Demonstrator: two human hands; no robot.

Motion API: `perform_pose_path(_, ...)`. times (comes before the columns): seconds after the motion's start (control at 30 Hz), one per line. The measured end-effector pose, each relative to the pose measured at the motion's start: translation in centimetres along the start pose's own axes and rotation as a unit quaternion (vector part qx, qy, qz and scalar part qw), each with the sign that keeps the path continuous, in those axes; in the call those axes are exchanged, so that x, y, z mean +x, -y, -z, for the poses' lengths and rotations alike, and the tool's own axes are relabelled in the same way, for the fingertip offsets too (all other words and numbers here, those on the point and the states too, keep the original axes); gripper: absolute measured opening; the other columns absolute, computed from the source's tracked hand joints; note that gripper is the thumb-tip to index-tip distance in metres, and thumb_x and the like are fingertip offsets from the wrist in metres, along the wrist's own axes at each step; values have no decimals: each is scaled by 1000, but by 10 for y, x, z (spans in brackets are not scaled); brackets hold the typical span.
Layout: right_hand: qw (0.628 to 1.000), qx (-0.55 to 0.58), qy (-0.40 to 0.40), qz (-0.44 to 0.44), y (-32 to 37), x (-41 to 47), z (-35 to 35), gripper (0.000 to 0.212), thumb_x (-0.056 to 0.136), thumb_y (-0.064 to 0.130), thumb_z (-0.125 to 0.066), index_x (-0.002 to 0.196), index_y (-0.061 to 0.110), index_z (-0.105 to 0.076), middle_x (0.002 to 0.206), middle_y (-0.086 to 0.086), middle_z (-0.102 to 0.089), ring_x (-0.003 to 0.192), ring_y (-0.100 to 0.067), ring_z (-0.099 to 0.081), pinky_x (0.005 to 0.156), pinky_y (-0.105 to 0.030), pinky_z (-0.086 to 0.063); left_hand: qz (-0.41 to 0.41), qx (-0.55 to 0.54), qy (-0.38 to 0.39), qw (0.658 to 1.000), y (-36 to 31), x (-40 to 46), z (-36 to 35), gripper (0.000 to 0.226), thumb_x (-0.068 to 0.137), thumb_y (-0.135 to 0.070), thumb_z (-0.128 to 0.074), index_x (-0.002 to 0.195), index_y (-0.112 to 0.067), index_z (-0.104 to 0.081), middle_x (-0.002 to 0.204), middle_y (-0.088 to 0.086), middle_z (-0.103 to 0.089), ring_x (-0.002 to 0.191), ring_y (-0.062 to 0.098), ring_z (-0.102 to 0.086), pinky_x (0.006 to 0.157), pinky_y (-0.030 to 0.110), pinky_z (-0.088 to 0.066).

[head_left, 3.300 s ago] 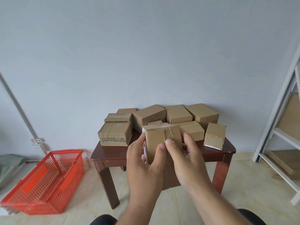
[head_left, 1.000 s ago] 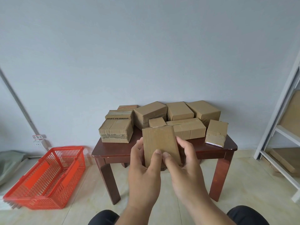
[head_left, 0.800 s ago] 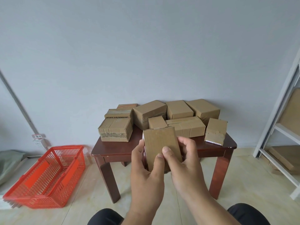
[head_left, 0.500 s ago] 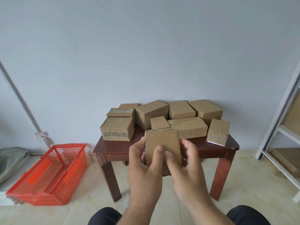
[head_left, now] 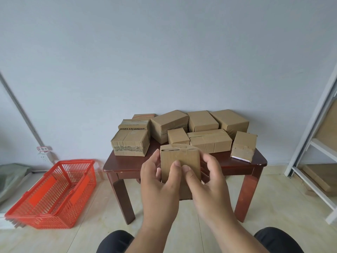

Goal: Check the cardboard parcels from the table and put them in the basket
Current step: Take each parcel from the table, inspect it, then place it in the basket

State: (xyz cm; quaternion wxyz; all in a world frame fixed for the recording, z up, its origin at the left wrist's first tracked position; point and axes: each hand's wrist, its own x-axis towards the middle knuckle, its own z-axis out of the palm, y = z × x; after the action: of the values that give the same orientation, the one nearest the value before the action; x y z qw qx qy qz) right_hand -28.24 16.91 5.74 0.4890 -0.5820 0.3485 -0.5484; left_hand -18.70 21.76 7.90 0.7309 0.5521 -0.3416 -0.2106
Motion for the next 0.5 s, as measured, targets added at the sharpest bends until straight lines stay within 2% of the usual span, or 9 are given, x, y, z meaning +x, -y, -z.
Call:
perform_pose_path(0.1,1000,8,-3,-2,2,-2,0,47,84,40,-76,128,36,-62,120,13,-73,109,-9,-71,89,-35,-59,-5,13,-12,1000,-1,0,-1,59,79,-61,-78,129,-33,-67,131,-11,-64,123,11,-66,109,50,-53)
perform_pose_path(0.2,1000,16,-12,-1,6,2,0,33,89,33,-78,118,32,-64,107,13,-76,101,-9,-72,84,-33,-57,-12,19,-3,1000,1,-6,-2,62,81,-56,-75,135,-26,-67,122,-21,-61,120,6,-64,111,48,-51)
perform_pose_path(0.33,1000,10,-27,-1,6,7,0,28,92,37,-81,114,31,-64,105,13,-75,101,-7,-72,87,-34,-59,-30,31,5,999,1,-9,-2,52,80,-47,-73,130,-36,-66,115,-33,-58,122,-5,-58,114,46,-48)
perform_pose_path(0.4,1000,14,-19,-12,5,7,-1,35,92,42,-80,122,34,-64,111,14,-76,106,-4,-71,94,-37,-59,-31,33,6,999,2,-7,-1,43,85,-47,-76,127,-45,-64,116,-33,-59,124,-5,-58,112,40,-49)
perform_pose_path(0.5,1000,6,-5,-27,6,9,-1,66,81,64,-73,141,40,-59,132,13,-70,123,-4,-66,107,-41,-55,1,6,30,1000,4,-2,-1,41,89,-41,-76,126,-47,-61,125,-26,-66,120,-7,-62,103,25,-52)
